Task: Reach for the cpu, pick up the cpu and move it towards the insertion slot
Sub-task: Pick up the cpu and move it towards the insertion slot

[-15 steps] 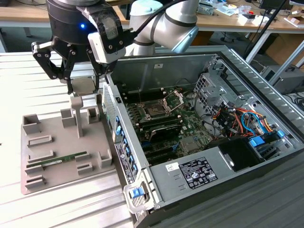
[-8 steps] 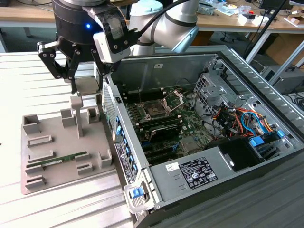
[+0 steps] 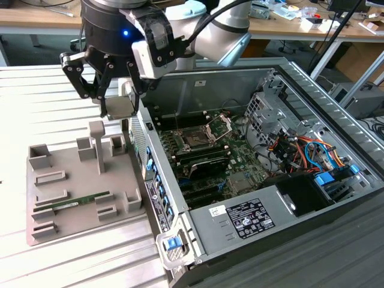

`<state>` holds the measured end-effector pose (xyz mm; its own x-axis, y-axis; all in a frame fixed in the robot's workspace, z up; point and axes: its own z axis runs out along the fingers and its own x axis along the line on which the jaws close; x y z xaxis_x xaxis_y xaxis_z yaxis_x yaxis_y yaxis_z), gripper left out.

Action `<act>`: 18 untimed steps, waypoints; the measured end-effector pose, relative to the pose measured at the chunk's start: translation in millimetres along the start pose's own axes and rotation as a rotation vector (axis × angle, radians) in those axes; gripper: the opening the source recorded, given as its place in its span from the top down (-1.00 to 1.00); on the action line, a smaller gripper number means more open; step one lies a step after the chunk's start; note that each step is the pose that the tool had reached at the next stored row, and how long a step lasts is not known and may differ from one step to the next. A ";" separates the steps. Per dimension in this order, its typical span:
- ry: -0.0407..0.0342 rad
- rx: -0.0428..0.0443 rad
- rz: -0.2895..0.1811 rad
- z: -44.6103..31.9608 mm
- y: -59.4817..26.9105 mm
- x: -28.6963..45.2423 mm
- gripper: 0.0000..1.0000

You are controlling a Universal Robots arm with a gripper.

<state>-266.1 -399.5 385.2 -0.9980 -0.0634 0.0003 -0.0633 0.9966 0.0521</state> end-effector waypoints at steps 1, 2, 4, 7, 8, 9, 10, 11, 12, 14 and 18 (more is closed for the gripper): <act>0.0000 0.0000 0.000 0.0 -0.1 -1.1 -0.10; 0.0000 0.0001 0.000 0.0 -0.1 -2.0 -0.10; 0.0000 0.0000 0.000 0.0 -0.3 -4.5 -0.10; 0.0000 0.0000 0.000 0.0 -0.5 -8.8 -0.10; 0.0000 0.0000 0.000 0.0 -0.7 -11.0 -0.10; -0.0001 -0.0001 0.000 0.0 -0.9 -13.9 -0.10; 0.0000 0.0000 0.000 0.0 -1.0 -16.4 -0.10; 0.0000 0.0000 0.000 -0.1 -1.1 -18.1 -0.10; 0.0000 0.0000 0.000 -0.1 -1.2 -19.3 -0.10; 0.0000 0.0000 0.000 -0.1 -1.4 -23.0 -0.10; -0.0001 0.0000 0.000 -0.1 -1.8 -28.7 -0.10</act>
<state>-237.3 -399.5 385.1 -0.9980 -0.0634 0.0002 -0.0633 0.9966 0.0522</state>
